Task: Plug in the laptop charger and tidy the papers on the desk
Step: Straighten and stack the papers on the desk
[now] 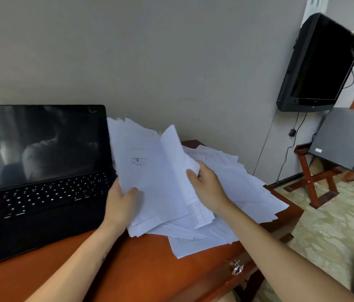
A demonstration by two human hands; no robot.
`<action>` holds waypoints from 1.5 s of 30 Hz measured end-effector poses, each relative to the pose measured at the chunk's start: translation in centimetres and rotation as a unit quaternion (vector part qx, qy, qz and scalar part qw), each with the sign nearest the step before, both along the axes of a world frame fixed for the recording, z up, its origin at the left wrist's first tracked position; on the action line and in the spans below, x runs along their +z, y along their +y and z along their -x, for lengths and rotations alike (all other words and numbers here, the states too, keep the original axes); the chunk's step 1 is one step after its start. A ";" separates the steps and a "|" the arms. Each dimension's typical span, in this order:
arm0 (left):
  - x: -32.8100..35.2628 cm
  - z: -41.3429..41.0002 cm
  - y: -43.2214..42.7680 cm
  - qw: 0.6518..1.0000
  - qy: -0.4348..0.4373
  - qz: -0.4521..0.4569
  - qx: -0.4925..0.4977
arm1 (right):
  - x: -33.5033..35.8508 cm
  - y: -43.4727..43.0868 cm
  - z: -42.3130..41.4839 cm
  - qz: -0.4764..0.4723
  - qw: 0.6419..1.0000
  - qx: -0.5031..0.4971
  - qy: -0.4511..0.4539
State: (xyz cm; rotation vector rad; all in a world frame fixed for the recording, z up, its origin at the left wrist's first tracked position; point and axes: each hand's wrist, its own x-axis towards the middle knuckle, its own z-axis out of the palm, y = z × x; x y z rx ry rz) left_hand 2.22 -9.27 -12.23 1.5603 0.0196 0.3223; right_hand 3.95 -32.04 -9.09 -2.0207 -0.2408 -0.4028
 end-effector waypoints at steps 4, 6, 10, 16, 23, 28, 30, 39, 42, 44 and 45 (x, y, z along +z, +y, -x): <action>-0.1 0.1 -0.2 0.998 0.017 -0.016 -0.051 | -1.0 3.4 -0.1 -0.007 0.994 0.074 0.082; -0.2 -0.2 -0.3 0.998 0.029 -0.022 -0.055 | -1.5 4.2 0.1 -0.029 0.984 0.106 0.139; -0.9 -0.6 -0.3 0.996 0.022 -0.066 -0.057 | -1.5 3.5 0.6 -0.087 0.979 0.098 0.155; -1.1 -0.6 -0.3 0.995 0.018 -0.085 -0.049 | -3.3 -2.3 -1.0 0.283 0.912 -0.257 0.147; -1.2 -0.8 -0.3 0.990 0.042 -0.120 -0.057 | -3.7 -2.7 -2.5 0.300 0.908 -0.226 0.187; -1.0 -0.4 -0.3 0.988 0.015 -0.130 -0.077 | -3.5 -2.9 -3.3 0.181 0.935 -0.201 0.230; -1.0 -0.4 -0.3 0.986 0.014 -0.147 -0.083 | -3.5 -3.3 -3.4 0.089 0.949 -0.177 0.244; -1.8 -0.8 -0.2 0.987 0.014 -0.146 -0.062 | -2.1 -7.7 -0.8 -0.108 0.963 -0.124 0.215; -1.7 -0.8 -0.3 0.991 0.013 -0.119 -0.062 | -1.6 -9.3 0.3 -0.069 0.966 -0.118 0.220; -1.6 -0.6 -0.4 0.993 0.004 -0.106 -0.061 | -1.4 -9.4 1.0 -0.038 0.968 -0.106 0.225; -1.5 -0.5 -0.5 0.993 0.000 -0.097 -0.062 | -1.3 -9.1 1.4 -0.022 0.969 -0.098 0.226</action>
